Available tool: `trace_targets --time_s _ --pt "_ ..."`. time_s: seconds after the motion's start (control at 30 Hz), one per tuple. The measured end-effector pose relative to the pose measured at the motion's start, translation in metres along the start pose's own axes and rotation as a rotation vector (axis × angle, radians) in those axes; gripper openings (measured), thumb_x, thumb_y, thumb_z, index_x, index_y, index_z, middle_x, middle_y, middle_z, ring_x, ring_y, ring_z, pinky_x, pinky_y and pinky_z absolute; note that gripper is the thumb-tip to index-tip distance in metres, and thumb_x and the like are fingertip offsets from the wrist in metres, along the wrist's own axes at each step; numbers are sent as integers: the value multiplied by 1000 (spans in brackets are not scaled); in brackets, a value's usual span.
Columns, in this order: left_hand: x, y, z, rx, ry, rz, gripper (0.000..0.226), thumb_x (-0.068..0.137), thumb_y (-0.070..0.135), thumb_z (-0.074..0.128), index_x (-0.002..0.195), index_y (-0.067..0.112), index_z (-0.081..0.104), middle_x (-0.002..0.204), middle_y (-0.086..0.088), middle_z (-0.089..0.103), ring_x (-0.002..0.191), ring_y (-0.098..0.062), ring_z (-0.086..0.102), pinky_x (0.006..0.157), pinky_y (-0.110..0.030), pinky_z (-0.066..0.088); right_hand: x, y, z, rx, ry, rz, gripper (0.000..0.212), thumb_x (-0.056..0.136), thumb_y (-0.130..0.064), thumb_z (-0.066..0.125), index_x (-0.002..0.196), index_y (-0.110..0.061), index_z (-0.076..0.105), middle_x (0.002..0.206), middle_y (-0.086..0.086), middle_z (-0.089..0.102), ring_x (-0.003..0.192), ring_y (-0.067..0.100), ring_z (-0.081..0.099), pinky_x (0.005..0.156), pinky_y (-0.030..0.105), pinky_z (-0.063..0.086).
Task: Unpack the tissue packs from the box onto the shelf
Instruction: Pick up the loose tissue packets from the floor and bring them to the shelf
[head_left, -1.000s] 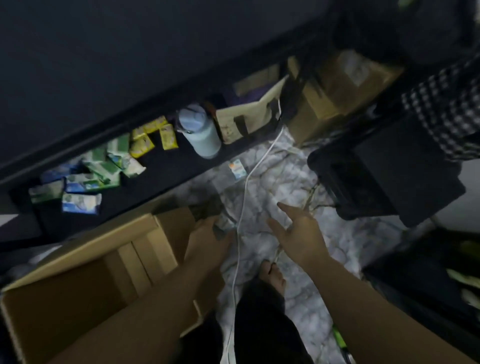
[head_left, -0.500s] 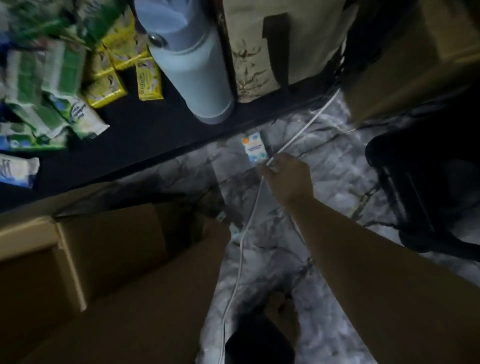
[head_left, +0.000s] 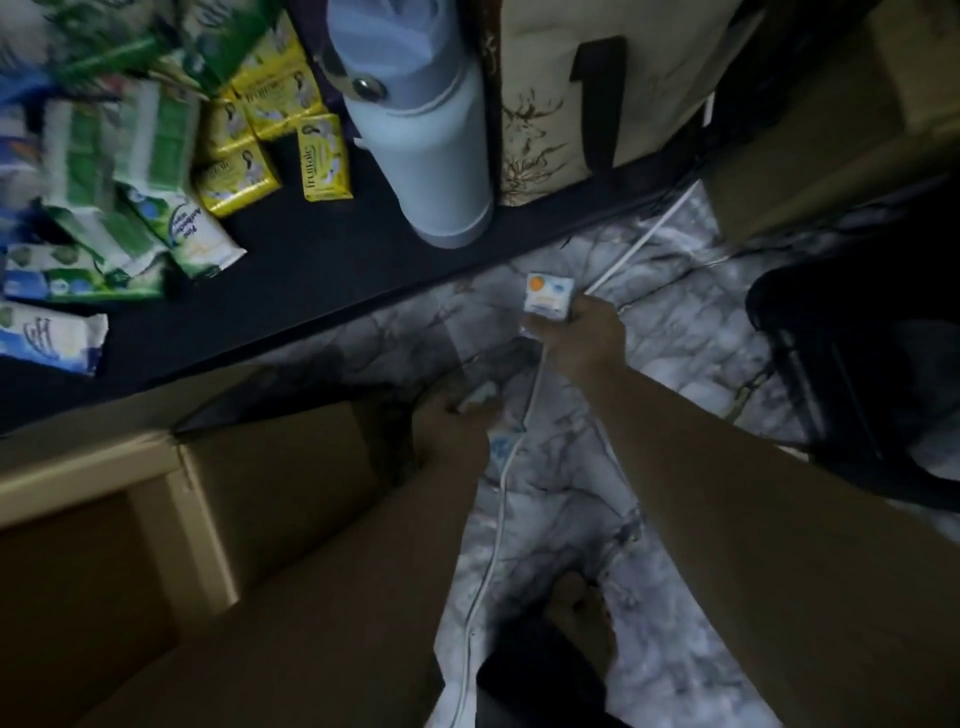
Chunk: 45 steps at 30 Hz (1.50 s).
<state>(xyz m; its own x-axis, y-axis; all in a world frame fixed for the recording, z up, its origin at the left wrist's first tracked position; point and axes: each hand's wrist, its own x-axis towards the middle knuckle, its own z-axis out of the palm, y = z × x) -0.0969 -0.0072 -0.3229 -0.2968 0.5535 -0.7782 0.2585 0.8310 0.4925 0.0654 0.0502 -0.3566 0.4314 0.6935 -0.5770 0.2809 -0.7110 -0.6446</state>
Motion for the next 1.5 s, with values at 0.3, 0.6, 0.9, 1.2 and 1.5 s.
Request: trace_targets --time_s 0.3,0.6,0.9,1.2,1.5 --pt "-119 64 -79 67 -216 219 19 71 38 94 78 29 78 78 3 77 73 -15 76 61 -33 61 -165 -46 -133 515 -187 54 10 84 2 81 86 -4 73 77 -3 78 67 6 73 59 19 53" --pt "-303 173 -188 -63 -429 365 41 65 24 96 90 2 72 76 -4 72 67 -12 70 59 -22 55 -336 -186 -248 352 -191 -137 30 79 -28 90 97 -8 74 89 12 77 76 26 72 66 37 57" --pt "-457 283 -341 -254 -446 578 35 67 23 90 91 4 73 84 -14 74 74 -21 72 62 -28 56 -483 -360 -314 308 -138 -389 23 84 -28 87 98 -17 73 87 1 77 71 6 68 59 21 52" --pt "-553 336 -496 -417 -308 787 32 78 9 87 104 0 71 91 -19 76 73 -22 72 57 -31 58 -595 -513 -296 306 -264 -668 28 82 -24 88 104 -19 71 95 0 79 80 9 75 62 18 53" --pt "-614 359 -685 -571 -52 1115 28 74 16 93 92 11 72 88 -8 76 77 -19 73 69 -29 59 -699 -666 -229 317 -430 -1005 38 84 -13 84 115 -18 63 99 -2 79 75 5 73 62 16 53"
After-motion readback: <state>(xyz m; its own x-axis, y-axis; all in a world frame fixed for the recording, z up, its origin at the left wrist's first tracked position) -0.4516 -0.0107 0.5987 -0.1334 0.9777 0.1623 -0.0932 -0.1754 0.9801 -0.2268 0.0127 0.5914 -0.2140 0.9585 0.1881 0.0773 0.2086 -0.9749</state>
